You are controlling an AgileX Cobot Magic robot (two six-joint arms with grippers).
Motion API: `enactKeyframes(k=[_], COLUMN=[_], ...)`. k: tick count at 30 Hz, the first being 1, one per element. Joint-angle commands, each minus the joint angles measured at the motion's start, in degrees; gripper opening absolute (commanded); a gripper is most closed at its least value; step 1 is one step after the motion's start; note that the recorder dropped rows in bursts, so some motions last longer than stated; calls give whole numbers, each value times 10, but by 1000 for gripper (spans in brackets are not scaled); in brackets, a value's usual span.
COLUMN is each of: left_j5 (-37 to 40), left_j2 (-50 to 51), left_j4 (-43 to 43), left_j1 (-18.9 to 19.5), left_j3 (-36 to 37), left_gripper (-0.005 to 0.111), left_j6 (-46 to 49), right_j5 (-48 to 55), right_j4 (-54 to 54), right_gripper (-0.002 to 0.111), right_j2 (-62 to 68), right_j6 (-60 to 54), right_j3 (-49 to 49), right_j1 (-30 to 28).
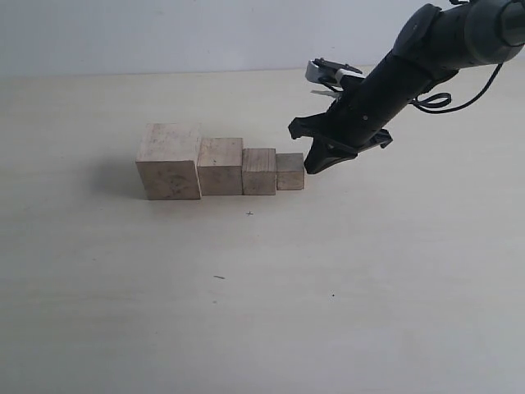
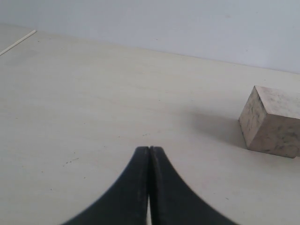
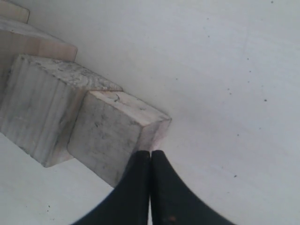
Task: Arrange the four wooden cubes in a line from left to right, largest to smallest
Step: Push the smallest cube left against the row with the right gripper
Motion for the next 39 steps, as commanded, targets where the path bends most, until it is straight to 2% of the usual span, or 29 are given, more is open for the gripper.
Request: enactKeyframes(k=[1, 6, 11, 39], left_j5=[-5, -5, -5, -5], left_j2=[-3, -3, -3, -3], left_j4=[2, 2, 2, 2], left_j1=[-3, -3, -3, -3], left_j3=[1, 1, 1, 1], left_gripper=[0, 0, 0, 0], left_j6=[0, 0, 0, 0], right_j5=[4, 2, 2, -27], right_j4=[10, -5, -52, -28], right_gripper=[0, 0, 0, 0], right_j2=[-1, -1, -1, -1], right_j6=[-6, 2, 62, 66], right_j3=[-2, -2, -2, -2], right_j1=[0, 0, 0, 0])
